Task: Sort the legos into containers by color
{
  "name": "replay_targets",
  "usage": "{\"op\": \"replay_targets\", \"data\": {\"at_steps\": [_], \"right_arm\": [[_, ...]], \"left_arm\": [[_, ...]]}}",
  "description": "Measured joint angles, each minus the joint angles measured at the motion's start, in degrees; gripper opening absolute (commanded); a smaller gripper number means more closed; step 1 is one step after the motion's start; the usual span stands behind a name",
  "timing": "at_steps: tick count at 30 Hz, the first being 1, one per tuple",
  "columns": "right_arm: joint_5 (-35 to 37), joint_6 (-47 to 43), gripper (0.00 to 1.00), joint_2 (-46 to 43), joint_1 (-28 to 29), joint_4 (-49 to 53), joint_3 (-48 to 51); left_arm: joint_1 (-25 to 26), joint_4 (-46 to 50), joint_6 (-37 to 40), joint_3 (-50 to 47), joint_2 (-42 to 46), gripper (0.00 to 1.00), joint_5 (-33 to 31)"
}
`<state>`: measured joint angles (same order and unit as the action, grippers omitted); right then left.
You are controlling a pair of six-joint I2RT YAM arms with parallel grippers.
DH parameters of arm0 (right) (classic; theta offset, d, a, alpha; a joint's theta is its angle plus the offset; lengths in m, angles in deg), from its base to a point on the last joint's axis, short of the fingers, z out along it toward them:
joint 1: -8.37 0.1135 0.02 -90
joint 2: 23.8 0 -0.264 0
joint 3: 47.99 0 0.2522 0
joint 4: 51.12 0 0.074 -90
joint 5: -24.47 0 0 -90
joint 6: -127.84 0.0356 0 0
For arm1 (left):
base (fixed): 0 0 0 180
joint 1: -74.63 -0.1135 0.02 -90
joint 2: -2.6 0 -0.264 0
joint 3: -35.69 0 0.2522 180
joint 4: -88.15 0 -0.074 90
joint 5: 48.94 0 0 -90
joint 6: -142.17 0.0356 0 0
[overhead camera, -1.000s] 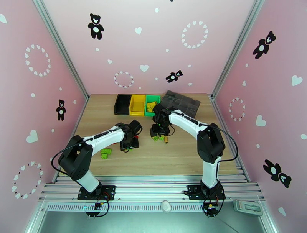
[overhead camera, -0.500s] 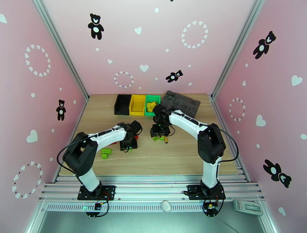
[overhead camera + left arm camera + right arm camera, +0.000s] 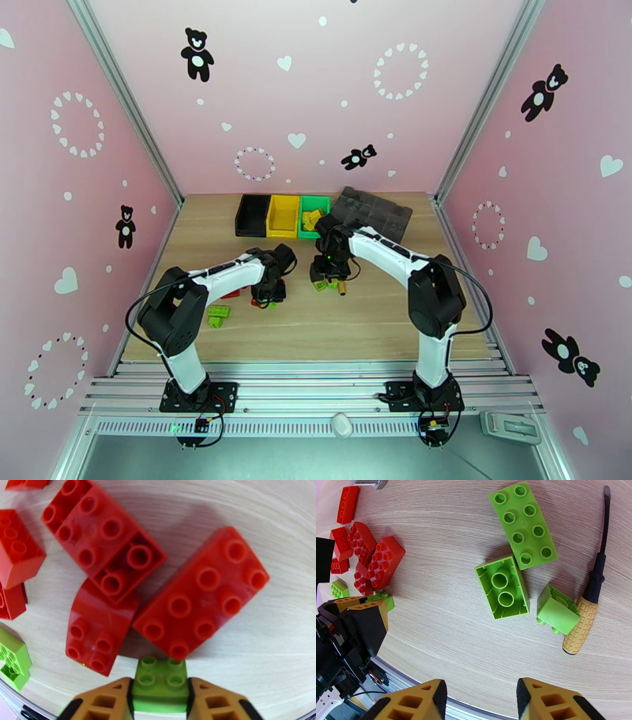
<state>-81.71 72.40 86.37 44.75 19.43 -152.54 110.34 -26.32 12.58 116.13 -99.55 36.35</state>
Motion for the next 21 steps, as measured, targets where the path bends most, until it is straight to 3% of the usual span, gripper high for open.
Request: {"op": "replay_targets", "data": {"at_steps": [8,16,21], "right_arm": [[-0.66,1.03,0.54,-0.02,-0.11,0.07,-3.72],[-7.63,4.31,0.58,2.43,-1.62,-4.09,-12.07],[-10.88,7.5,0.59,5.42,-3.43,-7.15,-16.26]], "left_arm": [[-2.43,0.09,0.9,3.32,1.42,0.3,4.63],[-11.87,-3.89,0.55,10.91,2.14,0.3,14.62],[-17.18,-6.73,-1.11,20.76,-3.1,0.31,20.0]]}}
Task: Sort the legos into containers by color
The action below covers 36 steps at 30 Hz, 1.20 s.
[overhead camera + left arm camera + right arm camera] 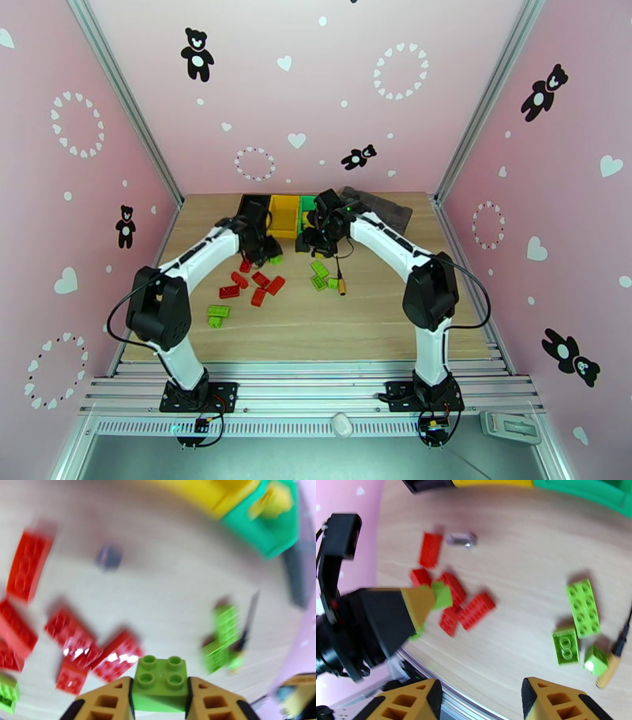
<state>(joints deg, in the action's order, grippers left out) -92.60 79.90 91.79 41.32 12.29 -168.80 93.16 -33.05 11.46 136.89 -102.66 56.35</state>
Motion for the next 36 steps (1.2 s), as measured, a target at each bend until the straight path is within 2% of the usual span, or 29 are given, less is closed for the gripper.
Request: {"op": "replay_targets", "data": {"at_steps": [8,10,14,18,22,25,30,36], "right_arm": [[-0.55,1.95,0.6,0.52,-2.78,-0.46,-2.56],[-0.37,2.01,0.61,0.52,-2.86,-0.37,-2.56],[0.7,2.12,0.63,0.52,-2.8,-0.13,-2.56],[1.81,2.1,0.64,0.52,-2.8,0.33,-2.56],[2.89,1.92,0.64,0.52,-2.75,1.07,-2.56],[3.52,1.55,0.64,0.52,-2.54,1.75,-2.58],[4.28,-0.17,0.64,0.81,-1.42,4.11,-5.01],[6.03,-3.52,0.63,2.73,1.68,6.69,-9.92]], "left_arm": [[-4.96,0.2,-2.91,24.3,-17.03,0.33,2.78],[-5.62,0.92,-3.8,30.75,-21.44,0.39,3.19],[-6.4,2.8,-5.14,44.35,-30.49,0.58,4.55],[-6.43,4.74,-5.51,50.97,-34.64,0.7,5.77],[-6.38,5.51,-4.83,50.29,-34.18,0.73,6.64],[-6.34,5.25,-3.89,43.45,-30.6,0.73,6.56],[-6.34,4.76,-2.56,27.04,-18.97,0.78,3.72],[-6.34,3.89,-1.4,7.93,-0.42,0.84,-2.6]]}}
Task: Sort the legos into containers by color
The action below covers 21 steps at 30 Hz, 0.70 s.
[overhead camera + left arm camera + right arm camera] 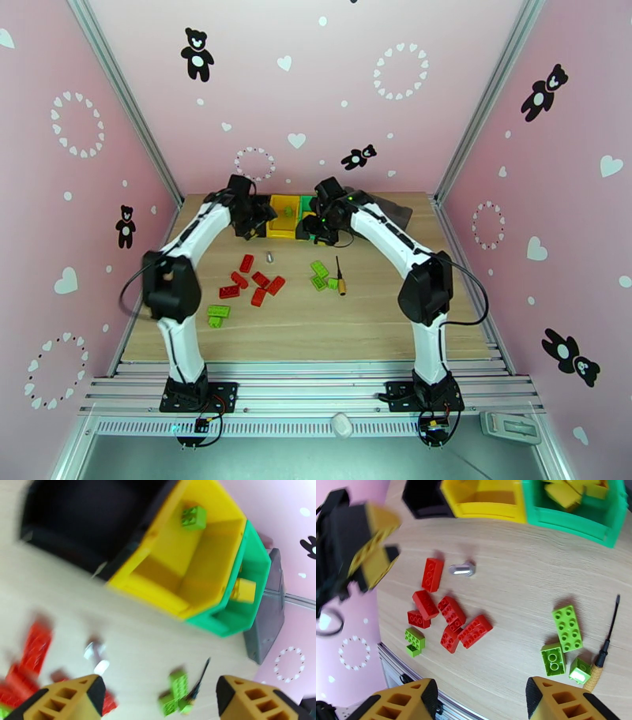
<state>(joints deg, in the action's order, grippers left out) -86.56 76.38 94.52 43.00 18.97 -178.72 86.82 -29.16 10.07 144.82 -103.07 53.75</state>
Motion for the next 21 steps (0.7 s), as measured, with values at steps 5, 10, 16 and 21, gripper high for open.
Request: {"op": "replay_targets", "data": {"at_steps": [5,10,16,21], "right_arm": [[0.83,-2.86,0.63,1.57,2.34,1.81,-0.55],[2.03,-5.66,0.62,2.75,4.07,3.67,-0.55],[3.1,-8.13,0.61,2.8,5.73,5.27,-0.57],[3.58,-9.86,0.6,2.8,7.93,5.9,-0.55]], "left_arm": [[0.0,1.11,-0.22,-11.32,10.86,0.86,-6.27],[0.0,3.98,-2.8,-19.87,17.25,0.84,-12.28],[0.0,6.47,-8.87,-30.58,24.46,0.82,-17.38],[-0.74,8.41,-14.38,-38.84,30.67,0.83,-19.71]]}}
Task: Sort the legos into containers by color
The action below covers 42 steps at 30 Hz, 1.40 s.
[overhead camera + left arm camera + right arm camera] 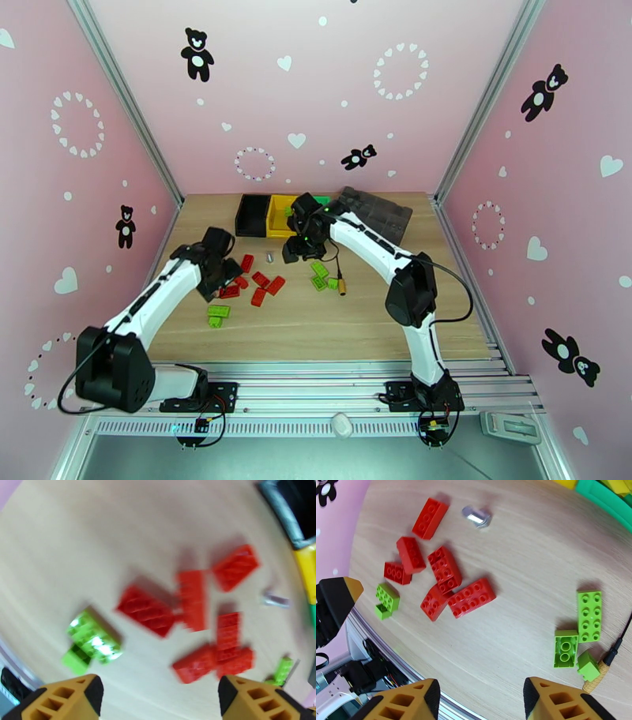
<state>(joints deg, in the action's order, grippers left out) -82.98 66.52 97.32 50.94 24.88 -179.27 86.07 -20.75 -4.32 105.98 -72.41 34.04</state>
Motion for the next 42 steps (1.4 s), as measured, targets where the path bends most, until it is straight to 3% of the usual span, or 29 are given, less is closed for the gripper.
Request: {"op": "replay_targets", "data": {"at_steps": [7,12,20,28,42], "right_arm": [[-0.22,-0.76,0.59,0.0,3.85,0.09,1.09],[-0.59,-0.7,0.59,0.0,4.24,0.04,2.93],[-0.59,-0.59,0.58,0.0,3.91,-0.02,3.06],[-0.7,-0.13,0.58,0.0,3.91,-0.31,3.1],[-0.83,0.11,0.57,0.0,3.91,-0.68,3.13]], "left_arm": [[-5.33,-0.94,-3.43,-9.81,5.09,0.83,0.42],[-7.69,-4.74,-3.85,-15.04,5.66,0.73,2.67],[-7.93,-7.69,-3.72,-17.51,5.7,0.56,5.4],[-7.93,-8.2,-3.78,-18.62,5.99,0.55,5.77],[-7.93,-9.11,-3.82,-20.15,4.5,0.4,6.23]]}}
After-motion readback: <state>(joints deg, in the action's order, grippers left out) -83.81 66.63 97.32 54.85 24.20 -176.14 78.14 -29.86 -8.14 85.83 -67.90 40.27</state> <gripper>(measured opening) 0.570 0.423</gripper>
